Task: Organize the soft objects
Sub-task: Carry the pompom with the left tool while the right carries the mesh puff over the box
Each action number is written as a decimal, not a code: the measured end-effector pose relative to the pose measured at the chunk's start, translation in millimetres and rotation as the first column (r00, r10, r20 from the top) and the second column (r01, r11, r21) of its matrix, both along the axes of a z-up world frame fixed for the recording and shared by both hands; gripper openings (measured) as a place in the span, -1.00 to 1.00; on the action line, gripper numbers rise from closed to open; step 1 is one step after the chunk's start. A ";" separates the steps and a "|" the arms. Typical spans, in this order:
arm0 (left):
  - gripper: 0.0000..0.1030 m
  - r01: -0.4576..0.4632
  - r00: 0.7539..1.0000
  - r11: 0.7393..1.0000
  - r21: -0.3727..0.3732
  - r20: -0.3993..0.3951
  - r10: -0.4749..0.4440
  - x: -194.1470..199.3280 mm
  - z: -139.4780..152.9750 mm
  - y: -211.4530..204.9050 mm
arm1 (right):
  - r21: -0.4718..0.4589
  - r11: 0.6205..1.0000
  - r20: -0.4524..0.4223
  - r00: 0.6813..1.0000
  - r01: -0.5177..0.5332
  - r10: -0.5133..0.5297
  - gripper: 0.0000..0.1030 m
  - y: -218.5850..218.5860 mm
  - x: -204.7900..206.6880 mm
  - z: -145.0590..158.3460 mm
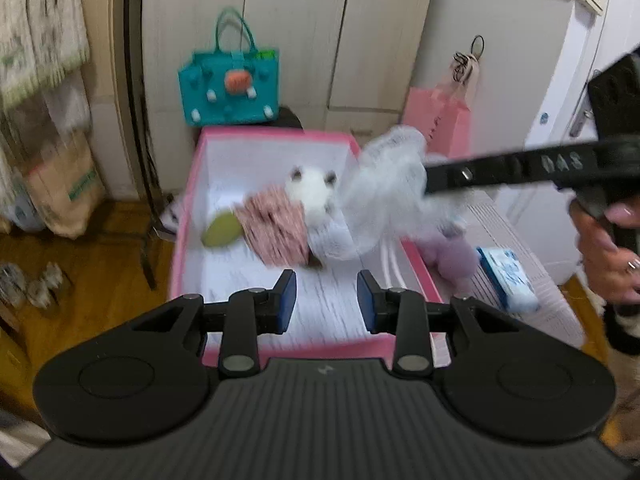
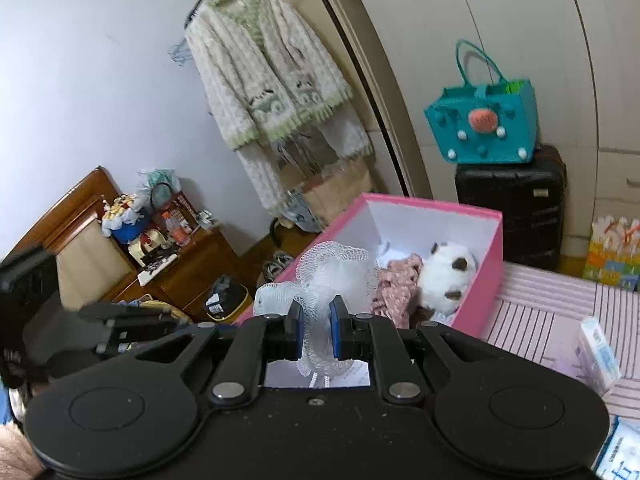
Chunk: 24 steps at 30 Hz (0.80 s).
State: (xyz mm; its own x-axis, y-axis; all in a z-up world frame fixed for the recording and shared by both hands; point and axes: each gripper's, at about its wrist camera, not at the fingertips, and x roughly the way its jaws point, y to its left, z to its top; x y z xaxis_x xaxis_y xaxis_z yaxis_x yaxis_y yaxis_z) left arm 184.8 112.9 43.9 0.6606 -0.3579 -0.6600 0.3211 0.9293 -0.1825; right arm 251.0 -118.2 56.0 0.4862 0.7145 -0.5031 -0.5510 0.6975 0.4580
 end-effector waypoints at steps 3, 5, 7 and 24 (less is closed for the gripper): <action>-0.31 0.063 0.997 0.998 0.000 -0.050 -0.063 -14.2 -15.3 -4.4 | -0.014 1.000 -0.003 1.000 0.005 -0.005 -0.69 0.0 1.7 -6.7; -0.24 0.101 0.993 0.994 0.042 -0.058 -0.099 -26.0 -24.0 -14.0 | -0.039 0.999 0.018 1.000 0.010 -0.009 -0.69 0.6 -1.7 -7.2; -0.18 0.120 0.991 0.990 0.069 -0.074 -0.114 -33.1 -31.6 -19.4 | -0.047 0.999 0.009 1.000 -0.001 0.002 -0.69 2.1 -2.2 -8.4; 0.35 0.130 0.973 0.984 0.122 -0.208 -0.103 -46.0 -114.0 -37.6 | -0.105 0.994 0.064 0.997 -0.033 0.040 -0.68 1.4 -41.4 -6.4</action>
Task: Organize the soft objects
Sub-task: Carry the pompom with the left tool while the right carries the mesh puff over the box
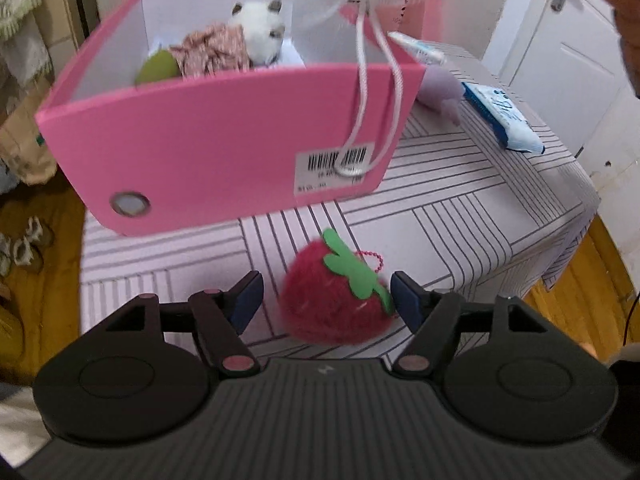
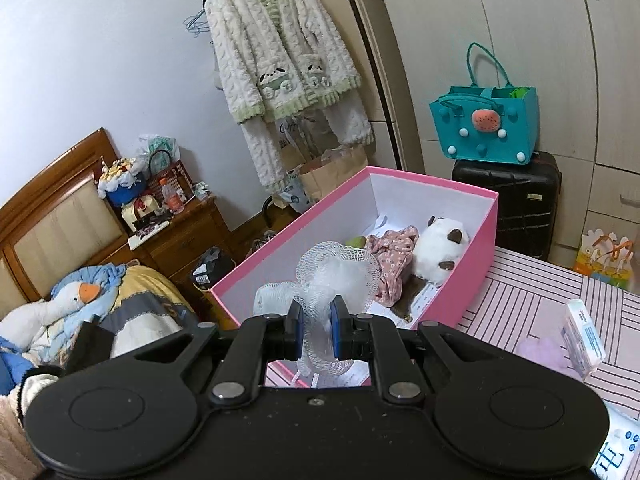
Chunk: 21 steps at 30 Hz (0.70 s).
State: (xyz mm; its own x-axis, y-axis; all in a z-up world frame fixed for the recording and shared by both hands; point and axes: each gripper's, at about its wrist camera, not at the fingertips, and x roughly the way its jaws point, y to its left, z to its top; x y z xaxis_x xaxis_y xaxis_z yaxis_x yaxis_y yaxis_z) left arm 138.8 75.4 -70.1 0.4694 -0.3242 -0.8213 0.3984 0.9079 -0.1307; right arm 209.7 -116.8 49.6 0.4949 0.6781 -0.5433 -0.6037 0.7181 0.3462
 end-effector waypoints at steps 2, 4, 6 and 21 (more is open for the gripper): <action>0.18 -0.029 1.000 0.999 -0.026 -0.003 0.029 0.6 -5.8 1.1 | -0.004 1.000 0.003 1.000 -0.002 0.002 -0.68 1.3 -0.8 -0.5; -0.08 -0.038 0.999 0.999 -0.019 0.007 0.038 -0.5 -4.8 0.4 | -0.008 1.000 0.000 1.000 -0.006 0.006 -0.68 2.6 -0.4 -0.7; -0.15 -0.018 1.000 0.999 -0.031 0.002 0.018 0.4 -2.2 1.6 | -0.011 1.000 -0.007 1.000 -0.011 0.011 -0.68 3.7 1.8 -1.0; -0.15 0.021 0.983 0.994 -0.107 0.185 -0.001 34.3 139.9 29.4 | -0.003 1.000 -0.025 1.000 0.002 -0.002 -0.68 6.2 28.4 21.8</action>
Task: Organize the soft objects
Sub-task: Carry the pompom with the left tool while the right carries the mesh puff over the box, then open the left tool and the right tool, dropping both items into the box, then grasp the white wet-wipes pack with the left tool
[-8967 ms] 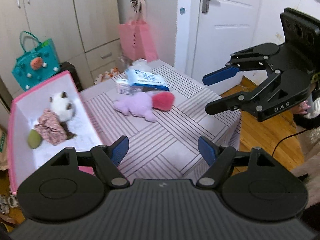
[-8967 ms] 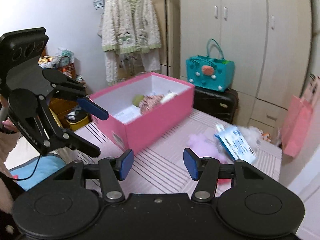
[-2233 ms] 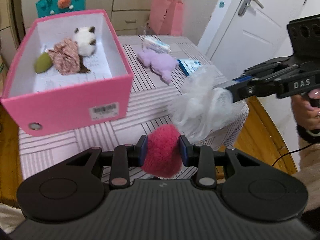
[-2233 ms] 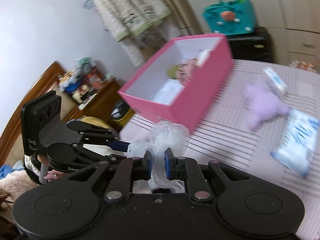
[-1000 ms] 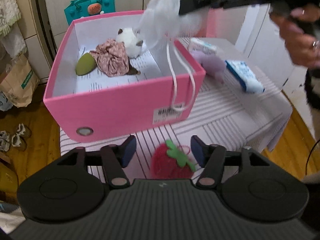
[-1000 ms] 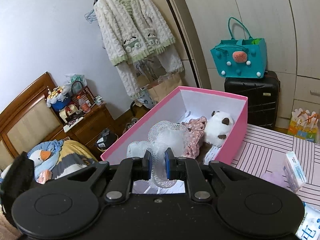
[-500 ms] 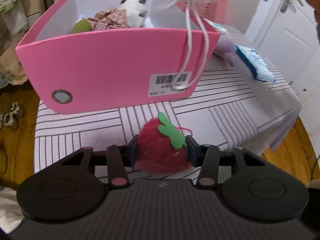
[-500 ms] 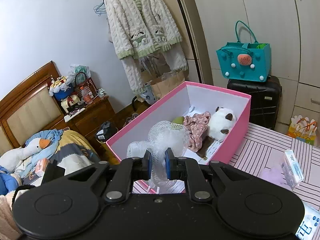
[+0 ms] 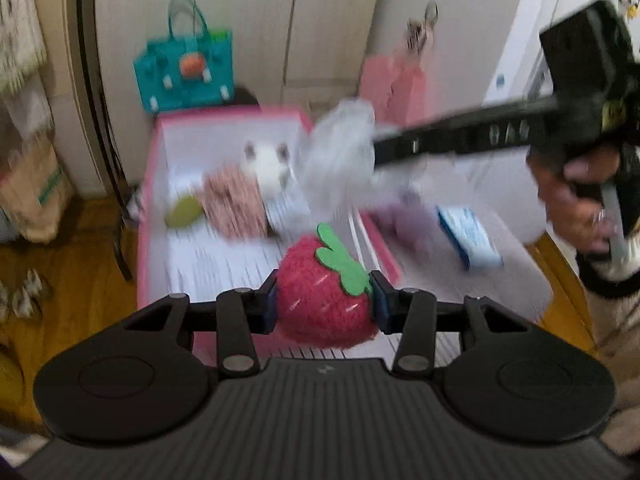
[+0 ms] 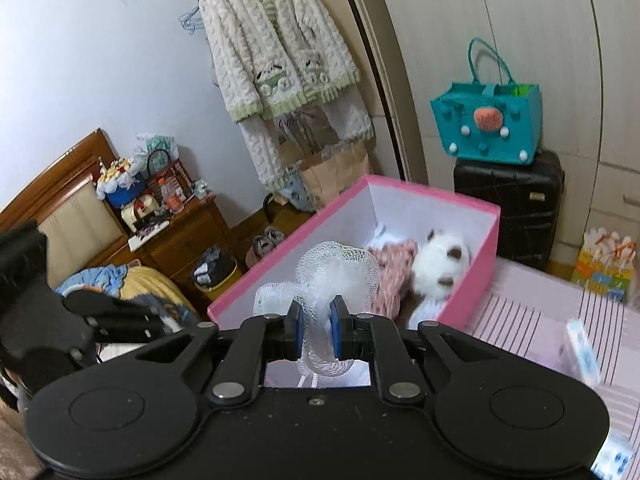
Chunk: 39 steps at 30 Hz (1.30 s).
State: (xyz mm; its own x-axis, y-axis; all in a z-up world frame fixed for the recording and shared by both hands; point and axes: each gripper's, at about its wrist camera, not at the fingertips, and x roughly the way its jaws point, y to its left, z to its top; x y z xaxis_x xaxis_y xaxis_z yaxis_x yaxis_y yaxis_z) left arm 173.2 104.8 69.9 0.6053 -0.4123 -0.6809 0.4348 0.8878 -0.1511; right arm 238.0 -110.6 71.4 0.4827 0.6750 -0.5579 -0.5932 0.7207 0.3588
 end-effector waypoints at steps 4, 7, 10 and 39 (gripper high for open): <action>-0.12 -0.048 0.995 0.999 -0.005 0.091 0.048 26.5 23.1 4.7 | 0.021 0.999 0.031 0.999 0.032 -0.033 -0.67 4.5 18.1 17.9; -0.09 -0.095 0.990 0.995 -0.021 0.099 0.097 54.1 22.6 10.5 | -0.001 0.999 0.043 0.998 0.048 -0.048 -0.59 11.5 34.6 18.7; 0.05 -0.104 0.994 0.995 -0.005 0.040 0.104 81.0 4.4 11.1 | -0.074 0.997 -0.001 1.000 0.014 -0.014 -0.46 25.4 49.3 0.9; 0.47 0.255 0.963 0.966 -0.042 0.098 -0.250 -24.6 -45.2 -162.5 | -0.147 0.944 0.157 0.949 0.296 -0.274 0.44 -157.1 -142.8 -90.0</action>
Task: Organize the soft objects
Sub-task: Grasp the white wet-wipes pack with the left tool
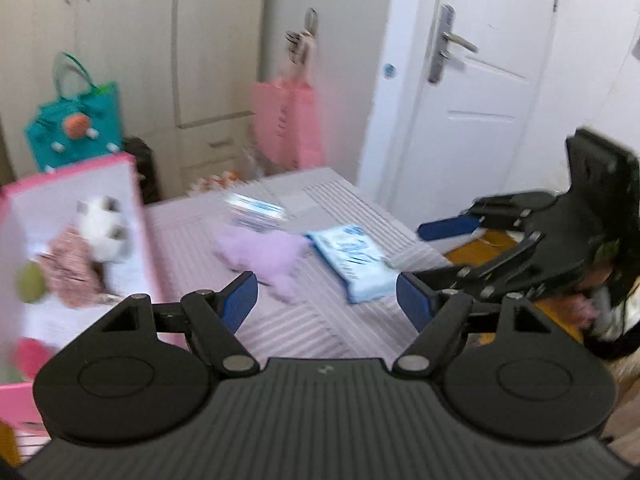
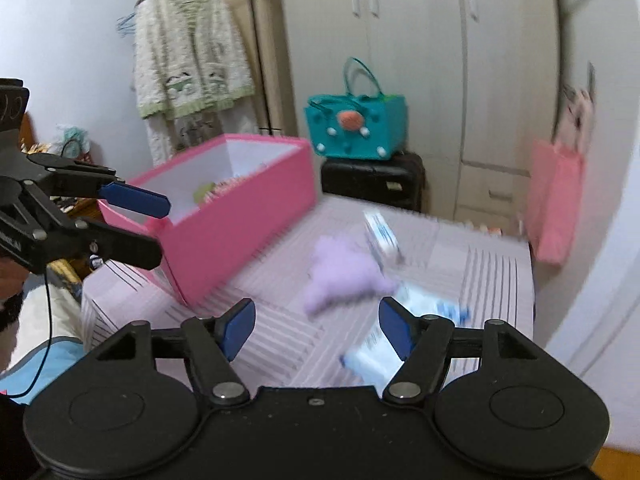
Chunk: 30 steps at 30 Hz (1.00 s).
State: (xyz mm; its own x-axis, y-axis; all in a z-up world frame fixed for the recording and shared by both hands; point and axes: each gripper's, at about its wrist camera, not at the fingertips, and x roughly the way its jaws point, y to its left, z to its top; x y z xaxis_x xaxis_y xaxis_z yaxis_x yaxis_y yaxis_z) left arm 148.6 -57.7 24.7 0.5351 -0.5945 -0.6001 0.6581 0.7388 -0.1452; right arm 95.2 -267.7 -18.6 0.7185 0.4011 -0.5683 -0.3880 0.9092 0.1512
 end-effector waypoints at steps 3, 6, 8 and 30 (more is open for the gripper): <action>0.47 0.038 0.993 0.998 -0.045 -0.114 -0.043 16.3 -27.9 -25.2 | -0.013 0.999 0.007 0.999 0.053 -0.053 0.69 -11.0 0.2 -28.6; 0.44 0.025 0.976 0.997 -0.079 -0.215 -0.041 33.5 -59.8 -48.5 | -0.074 0.995 0.015 0.998 0.069 -0.068 0.70 -11.1 9.3 -52.9; 0.42 -0.003 0.968 0.996 -0.086 -0.250 -0.019 45.0 -77.0 -62.0 | -0.119 0.992 0.006 0.999 0.042 -0.042 0.70 -11.8 18.6 -67.6; -0.23 -0.146 0.983 0.989 -0.036 -0.114 0.141 69.6 -125.7 -123.8 | -0.077 0.997 -0.012 1.000 0.015 -0.016 0.16 -24.6 48.1 -101.6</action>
State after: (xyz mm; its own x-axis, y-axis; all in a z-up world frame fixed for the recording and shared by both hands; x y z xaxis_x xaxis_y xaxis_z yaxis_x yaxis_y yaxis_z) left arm 218.2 -181.5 -101.0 0.5489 -0.5432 -0.6353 0.5234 0.8159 -0.2455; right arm 143.3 -292.3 -120.2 0.7169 0.3448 -0.6060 -0.3725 0.9241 0.0851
